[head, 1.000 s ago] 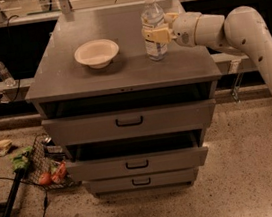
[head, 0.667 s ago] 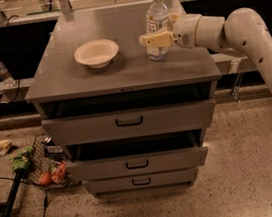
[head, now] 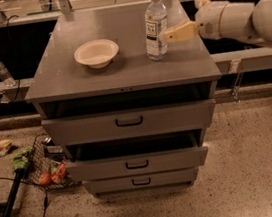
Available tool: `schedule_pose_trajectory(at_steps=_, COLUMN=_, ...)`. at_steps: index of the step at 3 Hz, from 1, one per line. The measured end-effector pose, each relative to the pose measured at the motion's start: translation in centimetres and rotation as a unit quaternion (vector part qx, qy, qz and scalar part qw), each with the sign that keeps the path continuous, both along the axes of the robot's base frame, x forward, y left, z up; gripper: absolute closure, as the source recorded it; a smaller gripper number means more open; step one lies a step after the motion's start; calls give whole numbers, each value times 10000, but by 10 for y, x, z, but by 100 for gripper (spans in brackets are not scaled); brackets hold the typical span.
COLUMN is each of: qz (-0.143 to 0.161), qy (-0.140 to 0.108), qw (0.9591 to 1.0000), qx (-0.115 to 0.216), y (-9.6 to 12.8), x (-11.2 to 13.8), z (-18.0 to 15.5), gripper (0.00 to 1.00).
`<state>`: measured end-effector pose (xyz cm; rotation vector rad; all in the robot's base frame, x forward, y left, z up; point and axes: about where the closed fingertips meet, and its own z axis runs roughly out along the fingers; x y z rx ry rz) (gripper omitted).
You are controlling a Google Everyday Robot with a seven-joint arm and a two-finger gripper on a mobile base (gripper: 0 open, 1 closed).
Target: Place blue plastic bottle upright
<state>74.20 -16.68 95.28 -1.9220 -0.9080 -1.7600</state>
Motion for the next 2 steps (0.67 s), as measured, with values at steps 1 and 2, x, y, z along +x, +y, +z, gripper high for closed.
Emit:
schedule_pose_trajectory(at_steps=1, qz=-473, qy=-48, qw=9985, qx=-273, y=-40, x=-22, z=34, gripper=0)
schedule_pose_trajectory(at_steps=2, qz=-515, qy=-70, qw=9982, qx=-302, y=-43, x=-26, z=41, gripper=0)
